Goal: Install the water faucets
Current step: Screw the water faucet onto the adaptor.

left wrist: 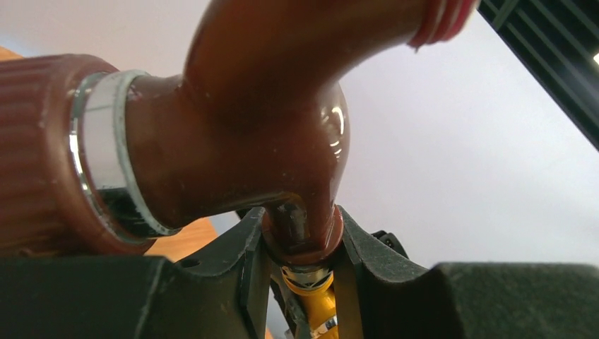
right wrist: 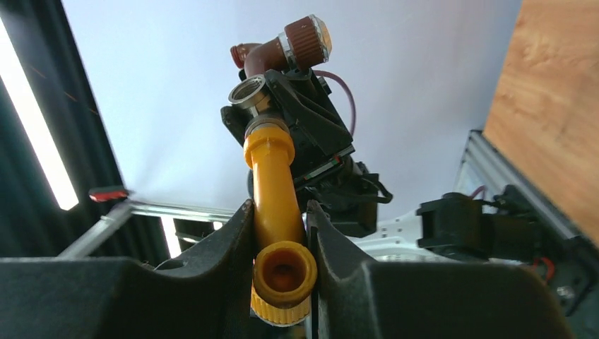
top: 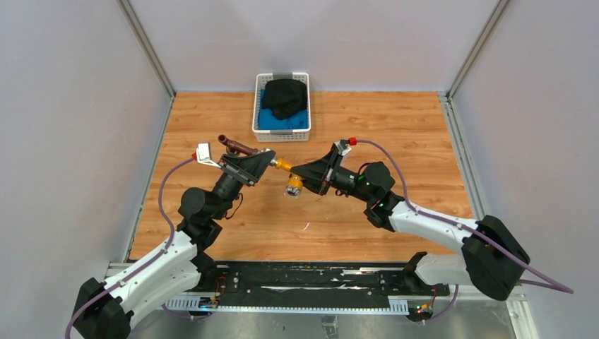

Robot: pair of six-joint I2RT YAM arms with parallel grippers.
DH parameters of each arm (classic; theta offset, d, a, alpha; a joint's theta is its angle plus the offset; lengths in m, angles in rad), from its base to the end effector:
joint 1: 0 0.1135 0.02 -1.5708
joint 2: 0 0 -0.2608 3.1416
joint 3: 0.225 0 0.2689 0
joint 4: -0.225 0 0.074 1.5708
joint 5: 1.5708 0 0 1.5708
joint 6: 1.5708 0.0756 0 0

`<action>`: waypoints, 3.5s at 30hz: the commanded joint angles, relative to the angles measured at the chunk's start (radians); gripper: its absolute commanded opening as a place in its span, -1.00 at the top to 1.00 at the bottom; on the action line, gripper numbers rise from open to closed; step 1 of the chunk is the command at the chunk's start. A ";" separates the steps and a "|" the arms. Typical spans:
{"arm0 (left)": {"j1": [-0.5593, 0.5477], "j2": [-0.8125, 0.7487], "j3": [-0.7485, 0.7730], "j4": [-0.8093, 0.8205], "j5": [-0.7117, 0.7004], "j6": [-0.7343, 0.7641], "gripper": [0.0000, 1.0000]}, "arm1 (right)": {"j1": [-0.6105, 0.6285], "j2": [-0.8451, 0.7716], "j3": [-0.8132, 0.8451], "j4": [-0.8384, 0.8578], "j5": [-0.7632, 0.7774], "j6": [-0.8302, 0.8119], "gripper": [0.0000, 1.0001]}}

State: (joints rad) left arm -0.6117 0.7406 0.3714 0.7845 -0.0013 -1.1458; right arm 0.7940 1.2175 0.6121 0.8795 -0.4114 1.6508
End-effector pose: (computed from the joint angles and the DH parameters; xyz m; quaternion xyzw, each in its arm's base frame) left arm 0.1888 -0.1323 0.3112 -0.1446 0.5266 -0.6447 0.5348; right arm 0.2009 0.2475 0.2971 0.0975 0.6053 0.7755 0.1504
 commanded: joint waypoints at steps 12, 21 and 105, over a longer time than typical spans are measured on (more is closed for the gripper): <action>0.004 -0.054 0.017 -0.170 -0.147 0.085 1.00 | -0.024 0.111 -0.030 0.290 -0.068 0.229 -0.47; 0.004 -0.046 0.068 -0.286 -0.165 0.118 1.00 | -0.031 0.073 -0.037 0.191 -0.158 0.145 -0.53; 0.004 0.119 0.481 -0.849 0.200 0.104 1.00 | -0.042 -0.350 0.341 -1.034 0.211 -1.467 0.77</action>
State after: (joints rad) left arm -0.6117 0.8867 0.8555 -0.1738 0.1513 -1.0256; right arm 0.7452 1.0069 1.0286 -0.2436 -0.2001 0.2466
